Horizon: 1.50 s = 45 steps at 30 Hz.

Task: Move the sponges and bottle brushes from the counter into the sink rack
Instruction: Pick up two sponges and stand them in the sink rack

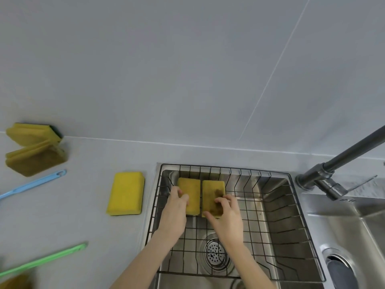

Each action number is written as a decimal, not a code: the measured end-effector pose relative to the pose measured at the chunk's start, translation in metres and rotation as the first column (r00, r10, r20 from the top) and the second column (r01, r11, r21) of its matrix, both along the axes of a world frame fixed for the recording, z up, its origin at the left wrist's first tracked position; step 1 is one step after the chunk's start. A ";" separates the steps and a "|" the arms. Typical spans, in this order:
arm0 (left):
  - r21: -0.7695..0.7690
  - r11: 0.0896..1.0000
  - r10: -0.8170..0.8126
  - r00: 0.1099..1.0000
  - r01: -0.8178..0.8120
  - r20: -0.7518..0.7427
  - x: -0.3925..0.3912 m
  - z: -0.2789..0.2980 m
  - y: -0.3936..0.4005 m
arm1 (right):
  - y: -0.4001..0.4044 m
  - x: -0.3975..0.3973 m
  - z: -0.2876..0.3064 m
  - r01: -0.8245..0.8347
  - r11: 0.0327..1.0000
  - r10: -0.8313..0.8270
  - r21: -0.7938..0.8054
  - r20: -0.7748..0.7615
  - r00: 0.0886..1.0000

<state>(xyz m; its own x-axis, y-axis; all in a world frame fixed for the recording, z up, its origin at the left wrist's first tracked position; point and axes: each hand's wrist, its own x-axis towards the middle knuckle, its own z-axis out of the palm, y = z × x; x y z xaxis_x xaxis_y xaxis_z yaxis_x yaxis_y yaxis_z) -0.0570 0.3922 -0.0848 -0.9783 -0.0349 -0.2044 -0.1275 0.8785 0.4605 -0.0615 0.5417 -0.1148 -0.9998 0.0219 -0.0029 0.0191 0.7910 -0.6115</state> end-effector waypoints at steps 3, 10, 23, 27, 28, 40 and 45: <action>-0.050 0.999 -0.008 1.000 0.008 0.012 0.001 -0.002 0.000 | -0.001 0.000 0.000 -0.006 1.000 0.006 0.011 0.013 1.000; -0.081 0.996 -0.026 1.000 0.027 0.011 0.006 -0.006 0.004 | -0.005 0.001 -0.001 -0.029 0.999 0.028 0.031 0.008 1.000; -0.034 0.999 -0.033 0.999 0.034 0.030 0.012 -0.010 0.009 | -0.009 0.004 -0.001 -0.113 0.991 0.109 0.069 0.056 0.992; -0.013 0.998 -0.062 0.995 0.063 0.079 0.016 -0.008 0.007 | -0.012 0.008 0.005 -0.125 0.985 0.116 0.120 0.076 0.990; -0.013 0.997 -0.074 0.993 0.076 0.094 0.017 -0.007 0.007 | -0.012 0.008 0.006 -0.126 0.983 0.115 0.135 0.083 0.990; -0.055 0.994 -0.080 0.975 0.094 0.209 0.017 -0.001 0.012 | -0.012 0.004 0.018 -0.219 0.933 0.182 0.285 0.150 0.972; 0.061 0.997 -0.063 0.969 0.050 0.239 0.015 0.014 0.006 | -0.008 -0.003 0.027 -0.257 0.936 0.203 0.242 0.225 0.953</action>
